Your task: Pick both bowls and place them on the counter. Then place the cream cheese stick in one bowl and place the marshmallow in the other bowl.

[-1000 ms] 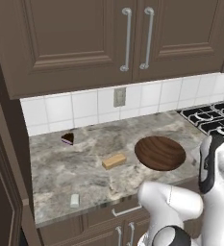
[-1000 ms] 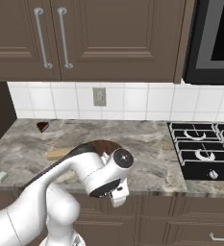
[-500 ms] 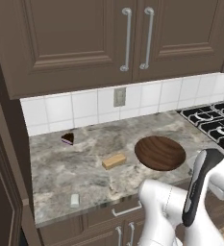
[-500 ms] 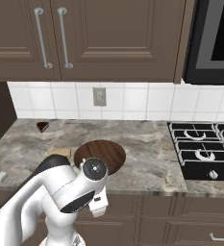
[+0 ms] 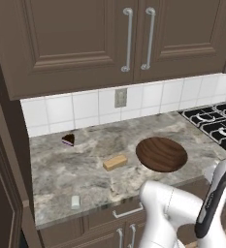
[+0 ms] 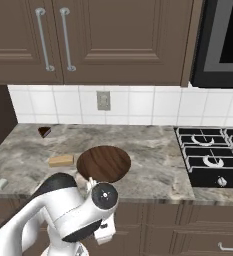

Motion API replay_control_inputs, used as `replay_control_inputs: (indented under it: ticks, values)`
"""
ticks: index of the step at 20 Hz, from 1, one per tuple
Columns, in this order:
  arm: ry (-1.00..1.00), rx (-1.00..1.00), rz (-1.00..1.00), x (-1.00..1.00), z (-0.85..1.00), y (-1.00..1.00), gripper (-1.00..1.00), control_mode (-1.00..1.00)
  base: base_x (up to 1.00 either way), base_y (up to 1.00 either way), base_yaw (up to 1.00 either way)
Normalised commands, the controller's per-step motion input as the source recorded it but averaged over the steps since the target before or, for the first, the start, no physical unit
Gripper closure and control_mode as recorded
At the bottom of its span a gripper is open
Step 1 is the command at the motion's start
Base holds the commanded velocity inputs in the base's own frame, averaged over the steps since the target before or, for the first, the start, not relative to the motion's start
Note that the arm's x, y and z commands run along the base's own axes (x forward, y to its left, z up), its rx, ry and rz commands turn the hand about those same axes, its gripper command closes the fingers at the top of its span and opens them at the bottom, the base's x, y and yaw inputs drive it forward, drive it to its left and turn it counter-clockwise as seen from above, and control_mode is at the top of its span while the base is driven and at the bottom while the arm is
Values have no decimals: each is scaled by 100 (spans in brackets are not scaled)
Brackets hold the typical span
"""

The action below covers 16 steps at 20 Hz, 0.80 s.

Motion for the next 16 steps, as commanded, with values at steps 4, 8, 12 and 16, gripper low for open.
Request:
replay_control_inputs:
  ticks: [4,8,12,16]
  values:
    - [-8,0,-7,-100,-26,-2,-100,-100,0,0,0]
    - [-4,0,-4,-89,-29,3,-100,-100,0,0,0]
    - [3,0,0,8,-14,29,-100,-100,0,0,0]
    - [8,0,0,48,0,22,-100,-100,0,0,0]
